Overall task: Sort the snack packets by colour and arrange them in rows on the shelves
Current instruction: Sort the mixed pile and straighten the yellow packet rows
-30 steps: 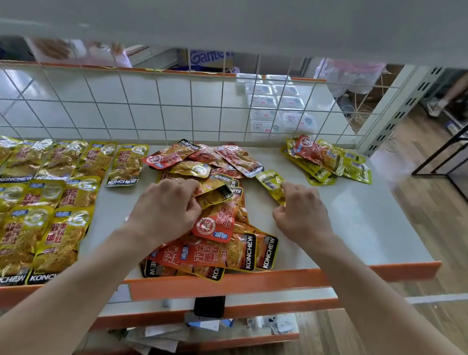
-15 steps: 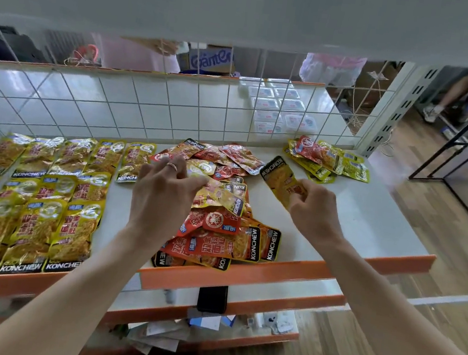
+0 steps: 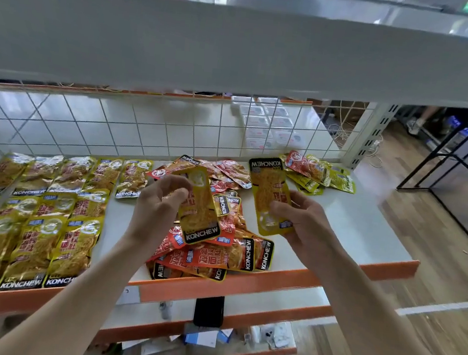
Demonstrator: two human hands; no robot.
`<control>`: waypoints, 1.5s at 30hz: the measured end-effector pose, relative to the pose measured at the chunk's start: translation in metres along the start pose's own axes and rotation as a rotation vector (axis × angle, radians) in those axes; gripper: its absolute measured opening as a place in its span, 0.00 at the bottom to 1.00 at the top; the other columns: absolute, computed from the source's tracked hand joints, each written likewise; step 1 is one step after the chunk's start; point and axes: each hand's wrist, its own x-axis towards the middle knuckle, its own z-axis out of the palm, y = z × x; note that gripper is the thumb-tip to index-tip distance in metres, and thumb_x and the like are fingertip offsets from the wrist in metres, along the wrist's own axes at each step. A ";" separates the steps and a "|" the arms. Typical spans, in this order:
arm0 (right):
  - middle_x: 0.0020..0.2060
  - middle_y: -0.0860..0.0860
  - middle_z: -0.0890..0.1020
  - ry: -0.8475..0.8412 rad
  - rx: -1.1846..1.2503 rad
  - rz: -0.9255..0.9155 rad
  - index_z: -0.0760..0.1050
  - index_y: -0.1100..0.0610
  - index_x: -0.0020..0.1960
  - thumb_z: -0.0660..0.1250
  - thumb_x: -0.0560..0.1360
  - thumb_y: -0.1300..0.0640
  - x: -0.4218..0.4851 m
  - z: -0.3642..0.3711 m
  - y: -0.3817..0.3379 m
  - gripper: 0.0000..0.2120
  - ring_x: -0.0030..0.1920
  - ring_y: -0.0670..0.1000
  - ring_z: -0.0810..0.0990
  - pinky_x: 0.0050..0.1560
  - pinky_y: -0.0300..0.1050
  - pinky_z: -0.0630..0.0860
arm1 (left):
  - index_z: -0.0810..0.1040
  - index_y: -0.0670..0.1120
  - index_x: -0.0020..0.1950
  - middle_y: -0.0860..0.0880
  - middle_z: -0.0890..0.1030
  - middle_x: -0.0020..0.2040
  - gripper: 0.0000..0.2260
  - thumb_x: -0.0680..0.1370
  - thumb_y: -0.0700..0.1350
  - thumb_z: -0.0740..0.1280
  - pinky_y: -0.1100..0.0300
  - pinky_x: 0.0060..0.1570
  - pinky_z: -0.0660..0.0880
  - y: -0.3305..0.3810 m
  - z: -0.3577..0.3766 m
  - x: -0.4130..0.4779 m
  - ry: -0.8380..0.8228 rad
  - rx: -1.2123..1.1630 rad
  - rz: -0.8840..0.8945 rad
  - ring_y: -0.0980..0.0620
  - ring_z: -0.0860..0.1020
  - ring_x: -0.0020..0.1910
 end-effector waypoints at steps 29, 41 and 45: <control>0.41 0.53 0.85 0.014 0.054 -0.013 0.80 0.60 0.53 0.71 0.73 0.55 -0.014 -0.020 -0.016 0.12 0.40 0.52 0.85 0.36 0.50 0.82 | 0.72 0.58 0.64 0.44 0.84 0.52 0.22 0.78 0.35 0.68 0.50 0.44 0.82 0.006 -0.014 -0.007 -0.032 -0.147 -0.036 0.48 0.85 0.46; 0.39 0.56 0.80 0.008 0.070 0.110 0.73 0.59 0.55 0.56 0.75 0.64 -0.017 -0.009 -0.008 0.11 0.37 0.55 0.81 0.38 0.50 0.80 | 0.79 0.47 0.60 0.48 0.87 0.48 0.12 0.77 0.39 0.71 0.53 0.43 0.81 0.007 -0.041 -0.019 0.069 -0.180 -0.181 0.48 0.85 0.47; 0.37 0.55 0.82 -0.061 0.044 0.093 0.75 0.62 0.57 0.56 0.76 0.68 -0.025 0.006 -0.007 0.13 0.38 0.54 0.83 0.40 0.50 0.80 | 0.79 0.49 0.55 0.50 0.87 0.44 0.08 0.78 0.40 0.71 0.54 0.44 0.81 0.008 -0.051 -0.025 0.086 -0.180 -0.173 0.49 0.85 0.46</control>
